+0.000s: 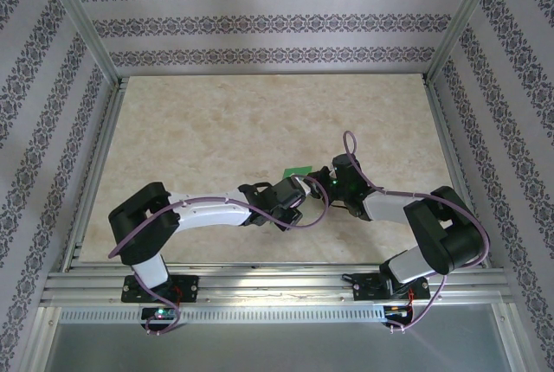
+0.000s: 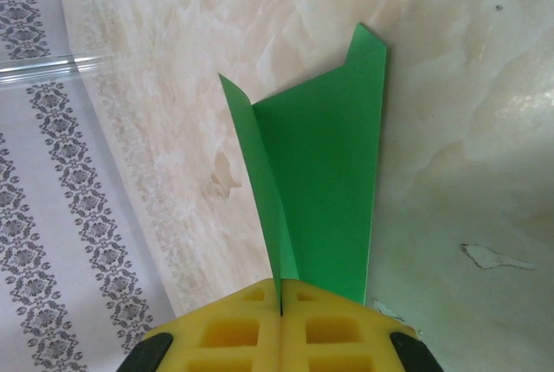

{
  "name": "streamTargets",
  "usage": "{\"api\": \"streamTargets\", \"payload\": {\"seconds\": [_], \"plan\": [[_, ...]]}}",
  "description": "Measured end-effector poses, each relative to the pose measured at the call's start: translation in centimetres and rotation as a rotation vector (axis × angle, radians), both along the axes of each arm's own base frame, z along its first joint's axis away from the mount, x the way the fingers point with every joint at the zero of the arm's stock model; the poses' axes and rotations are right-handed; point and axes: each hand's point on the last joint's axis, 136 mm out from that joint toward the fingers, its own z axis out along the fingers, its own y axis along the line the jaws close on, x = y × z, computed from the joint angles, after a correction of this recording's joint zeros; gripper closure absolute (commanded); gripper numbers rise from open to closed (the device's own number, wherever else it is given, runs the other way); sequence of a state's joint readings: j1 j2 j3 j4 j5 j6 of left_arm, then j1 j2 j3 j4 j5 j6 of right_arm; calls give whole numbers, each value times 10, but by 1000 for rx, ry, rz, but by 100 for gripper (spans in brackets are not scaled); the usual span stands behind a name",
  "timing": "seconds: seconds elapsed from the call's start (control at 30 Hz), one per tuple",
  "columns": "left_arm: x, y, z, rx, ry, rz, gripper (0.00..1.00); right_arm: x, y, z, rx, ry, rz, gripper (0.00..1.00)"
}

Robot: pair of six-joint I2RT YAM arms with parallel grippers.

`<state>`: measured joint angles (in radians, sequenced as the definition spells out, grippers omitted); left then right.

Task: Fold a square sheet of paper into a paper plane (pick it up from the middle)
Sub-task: Fold the wing for the fifth time at the center of the table.

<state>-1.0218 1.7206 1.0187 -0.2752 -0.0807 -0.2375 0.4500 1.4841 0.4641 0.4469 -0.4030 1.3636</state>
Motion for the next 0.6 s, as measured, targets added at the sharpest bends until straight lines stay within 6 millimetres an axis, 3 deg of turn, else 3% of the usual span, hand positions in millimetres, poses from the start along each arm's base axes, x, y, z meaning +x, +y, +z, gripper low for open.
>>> {"api": "streamTargets", "payload": {"seconds": [0.6], "plan": [[6,9,-12,76,-25,3,71,2,1,2,7,-9,-2,100]]}}
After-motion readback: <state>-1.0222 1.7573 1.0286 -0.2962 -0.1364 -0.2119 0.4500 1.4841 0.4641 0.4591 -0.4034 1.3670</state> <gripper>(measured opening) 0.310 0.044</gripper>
